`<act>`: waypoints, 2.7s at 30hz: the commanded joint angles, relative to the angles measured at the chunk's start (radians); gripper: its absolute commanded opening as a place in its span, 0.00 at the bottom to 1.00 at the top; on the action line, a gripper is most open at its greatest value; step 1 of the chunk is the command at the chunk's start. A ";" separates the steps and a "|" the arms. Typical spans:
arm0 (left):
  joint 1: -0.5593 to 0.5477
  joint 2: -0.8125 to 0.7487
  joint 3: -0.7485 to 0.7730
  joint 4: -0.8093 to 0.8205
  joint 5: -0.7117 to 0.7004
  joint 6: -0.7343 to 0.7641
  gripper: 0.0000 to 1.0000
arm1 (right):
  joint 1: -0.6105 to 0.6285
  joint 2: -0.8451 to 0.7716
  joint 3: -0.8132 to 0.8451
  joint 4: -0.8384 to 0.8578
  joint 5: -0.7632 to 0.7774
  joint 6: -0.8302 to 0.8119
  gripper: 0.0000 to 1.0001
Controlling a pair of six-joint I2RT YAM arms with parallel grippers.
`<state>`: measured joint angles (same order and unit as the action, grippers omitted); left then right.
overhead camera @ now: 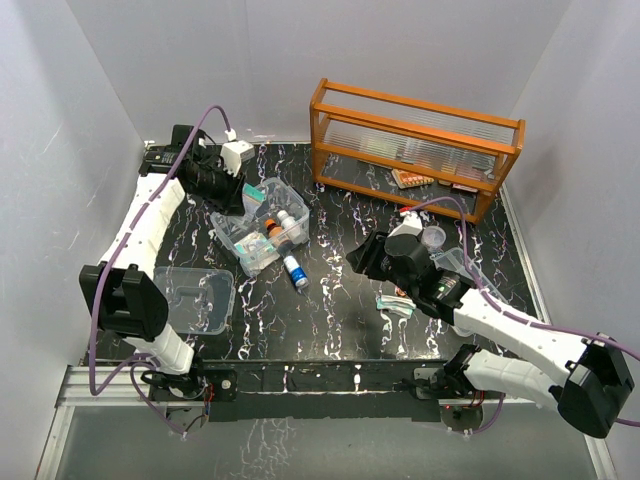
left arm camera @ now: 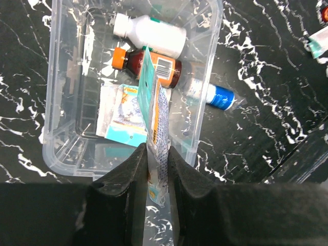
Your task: Organize the medicine kit
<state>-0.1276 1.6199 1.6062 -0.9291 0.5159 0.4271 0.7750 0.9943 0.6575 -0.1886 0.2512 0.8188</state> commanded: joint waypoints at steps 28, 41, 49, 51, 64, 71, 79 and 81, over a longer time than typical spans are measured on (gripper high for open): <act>-0.061 0.320 0.008 -0.217 0.071 0.280 0.18 | -0.001 0.031 0.017 0.061 -0.044 0.026 0.43; -0.070 0.364 0.098 -0.186 -0.028 0.156 0.38 | 0.000 0.037 0.019 0.065 -0.050 0.025 0.43; -0.076 0.385 0.073 -0.197 0.000 0.158 0.37 | 0.000 0.037 0.020 0.066 -0.049 0.025 0.43; -0.078 0.390 0.061 -0.196 0.006 0.157 0.41 | -0.002 0.037 0.023 0.065 -0.050 0.024 0.43; -0.078 0.405 0.038 -0.194 0.007 0.175 0.12 | -0.001 0.025 0.018 0.056 -0.042 0.019 0.43; -0.078 0.403 0.141 -0.284 0.046 0.209 0.00 | 0.000 0.016 0.017 0.046 -0.035 0.019 0.43; -0.078 0.393 0.199 -0.349 -0.003 0.247 0.00 | 0.000 0.030 0.031 0.041 -0.041 0.013 0.43; -0.078 0.406 0.212 -0.357 0.003 0.257 0.00 | -0.001 0.036 0.034 0.041 -0.045 0.013 0.43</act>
<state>-0.2005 2.0415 1.7683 -1.2205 0.5110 0.6418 0.7750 1.0340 0.6693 -0.1833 0.2031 0.8398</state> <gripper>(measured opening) 0.099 0.434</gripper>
